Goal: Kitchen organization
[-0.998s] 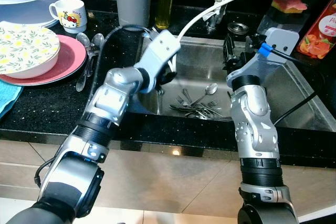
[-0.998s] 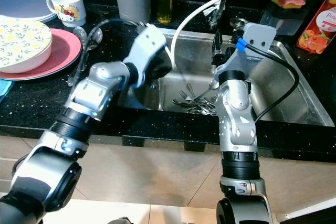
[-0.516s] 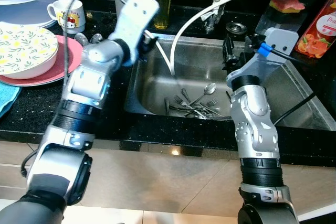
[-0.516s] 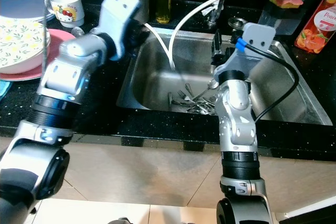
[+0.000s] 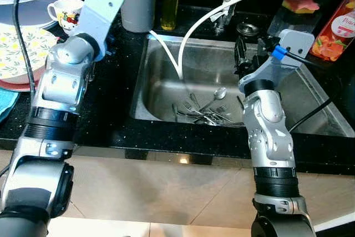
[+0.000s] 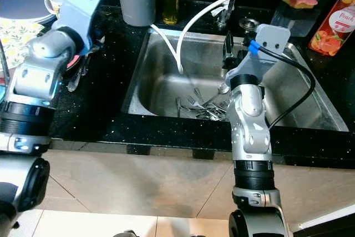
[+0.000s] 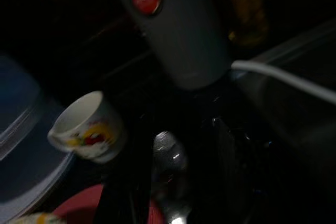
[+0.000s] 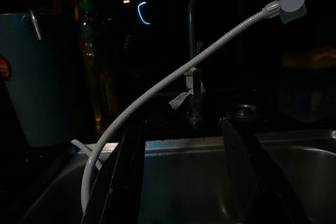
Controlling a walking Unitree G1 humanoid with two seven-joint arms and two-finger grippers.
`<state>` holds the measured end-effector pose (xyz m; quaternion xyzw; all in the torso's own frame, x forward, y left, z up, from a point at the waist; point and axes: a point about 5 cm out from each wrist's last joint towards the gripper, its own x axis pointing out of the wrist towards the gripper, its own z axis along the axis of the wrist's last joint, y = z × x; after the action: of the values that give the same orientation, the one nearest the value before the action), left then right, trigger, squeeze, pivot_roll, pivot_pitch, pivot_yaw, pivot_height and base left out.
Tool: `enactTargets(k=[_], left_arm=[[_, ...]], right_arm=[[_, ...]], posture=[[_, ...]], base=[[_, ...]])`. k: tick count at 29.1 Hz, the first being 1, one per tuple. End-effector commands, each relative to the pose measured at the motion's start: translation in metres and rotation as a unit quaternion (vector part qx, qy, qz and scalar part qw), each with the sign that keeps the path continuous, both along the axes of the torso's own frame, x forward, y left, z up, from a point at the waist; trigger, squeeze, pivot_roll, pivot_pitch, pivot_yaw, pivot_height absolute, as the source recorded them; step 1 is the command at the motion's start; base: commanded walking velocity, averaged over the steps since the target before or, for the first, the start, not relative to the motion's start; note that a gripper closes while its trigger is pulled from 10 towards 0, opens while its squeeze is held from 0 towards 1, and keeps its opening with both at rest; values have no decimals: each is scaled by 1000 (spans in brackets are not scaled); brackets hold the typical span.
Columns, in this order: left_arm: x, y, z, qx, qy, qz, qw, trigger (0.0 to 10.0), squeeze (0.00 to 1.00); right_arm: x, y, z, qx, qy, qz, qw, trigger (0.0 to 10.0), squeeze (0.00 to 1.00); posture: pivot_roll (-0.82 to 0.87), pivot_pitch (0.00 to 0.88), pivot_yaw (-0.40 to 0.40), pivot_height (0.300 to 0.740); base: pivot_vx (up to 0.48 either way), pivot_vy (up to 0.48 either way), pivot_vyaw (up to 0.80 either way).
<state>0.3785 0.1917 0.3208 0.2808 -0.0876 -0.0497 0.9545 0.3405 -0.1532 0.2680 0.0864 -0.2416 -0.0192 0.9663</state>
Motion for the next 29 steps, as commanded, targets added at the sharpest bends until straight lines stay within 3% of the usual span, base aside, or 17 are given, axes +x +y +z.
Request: enactTargets(k=[1, 4, 8, 16, 22, 26, 27, 28, 29], left_arm=[[1, 14, -8, 0, 11, -10, 1000, 10000, 0], [2, 25, -11, -1, 23, -8, 1000, 10000, 0], [5, 44, -24, 54, 85, 34, 994, 10000, 0], [6, 75, -31, 133, 103, 93, 981, 10000, 0], [7, 75, -31, 186, 86, 79, 976, 10000, 0], [8, 70, -29, 162, 70, 60, 983, 10000, 0], [8, 69, -27, 175, 63, 53, 981, 10000, 0], [8, 69, -26, 214, 47, 55, 974, 10000, 0], [8, 69, -25, 220, 38, 51, 973, 10000, 0]], right_arm=[[0, 0, -1, -3, 5, 3, 1000, 10000, 0], [1, 2, 0, -3, 5, 6, 1000, 10000, 0], [2, 5, 2, -4, 3, 12, 1000, 10000, 0], [3, 9, 2, -6, 4, 22, 1000, 10000, 0], [3, 9, 2, -7, 4, 22, 1000, 10000, 0], [3, 10, 2, -7, 3, 23, 1000, 10000, 0], [3, 10, 3, -8, 3, 24, 1000, 10000, 0], [3, 10, 3, -8, 2, 24, 1000, 10000, 0], [3, 10, 3, -8, 2, 24, 1000, 10000, 0]], posture=[[268, 91, -87, 740], [270, 90, -91, 740], [272, 93, -96, 740], [273, 95, -105, 740], [267, 86, -105, 740], [268, 83, -104, 740], [267, 81, -104, 740], [267, 78, -104, 740], [269, 75, -102, 740]], base=[[0, 0, 0], [0, 0, 0], [0, 0, 0], [0, 0, 0], [0, 0, 0], [0, 0, 0], [0, 0, 0], [0, 0, 0], [0, 0, 0]])
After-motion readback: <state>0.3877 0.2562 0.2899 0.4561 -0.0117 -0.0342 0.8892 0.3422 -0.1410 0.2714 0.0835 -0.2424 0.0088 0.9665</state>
